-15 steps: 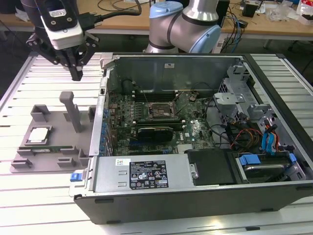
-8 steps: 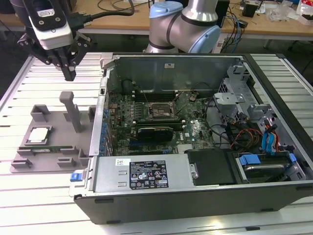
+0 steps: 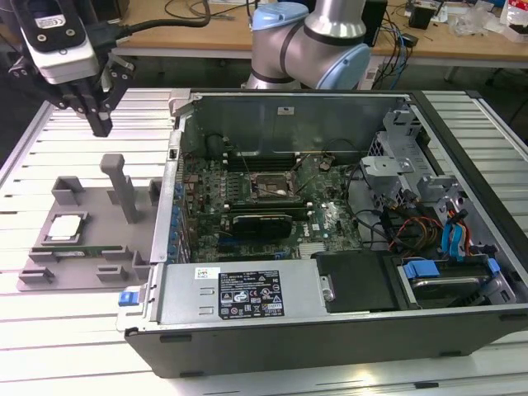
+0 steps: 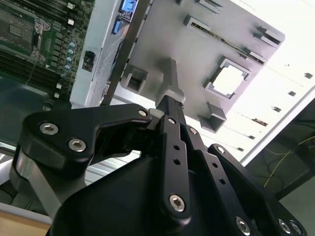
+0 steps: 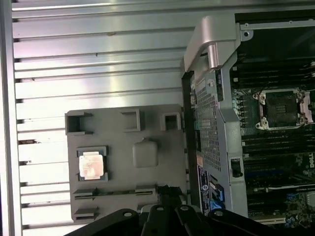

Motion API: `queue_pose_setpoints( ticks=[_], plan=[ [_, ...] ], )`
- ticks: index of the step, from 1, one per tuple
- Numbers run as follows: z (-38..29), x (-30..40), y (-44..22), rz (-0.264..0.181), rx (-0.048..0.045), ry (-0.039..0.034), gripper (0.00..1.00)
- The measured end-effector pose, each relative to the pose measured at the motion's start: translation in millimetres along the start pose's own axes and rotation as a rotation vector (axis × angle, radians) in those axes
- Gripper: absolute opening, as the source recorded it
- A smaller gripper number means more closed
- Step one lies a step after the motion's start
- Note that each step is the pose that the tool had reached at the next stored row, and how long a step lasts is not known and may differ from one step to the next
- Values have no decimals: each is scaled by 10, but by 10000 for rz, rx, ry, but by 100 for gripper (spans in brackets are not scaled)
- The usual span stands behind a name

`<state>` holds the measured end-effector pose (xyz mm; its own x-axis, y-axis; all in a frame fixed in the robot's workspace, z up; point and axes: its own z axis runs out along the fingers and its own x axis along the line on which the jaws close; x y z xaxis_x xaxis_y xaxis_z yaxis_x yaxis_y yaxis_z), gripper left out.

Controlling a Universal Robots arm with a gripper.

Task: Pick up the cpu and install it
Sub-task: 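Reach for the cpu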

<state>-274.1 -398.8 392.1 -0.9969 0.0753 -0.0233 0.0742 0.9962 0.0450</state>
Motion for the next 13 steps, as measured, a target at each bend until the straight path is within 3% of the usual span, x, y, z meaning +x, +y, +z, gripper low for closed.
queue_pose_setpoints(
  ticks=[7, 13],
  plan=[
    [-2, 181, -14, 0, 0, 0, 11],
    [-2, 280, -21, 0, -1, 0, 11]
  ],
)
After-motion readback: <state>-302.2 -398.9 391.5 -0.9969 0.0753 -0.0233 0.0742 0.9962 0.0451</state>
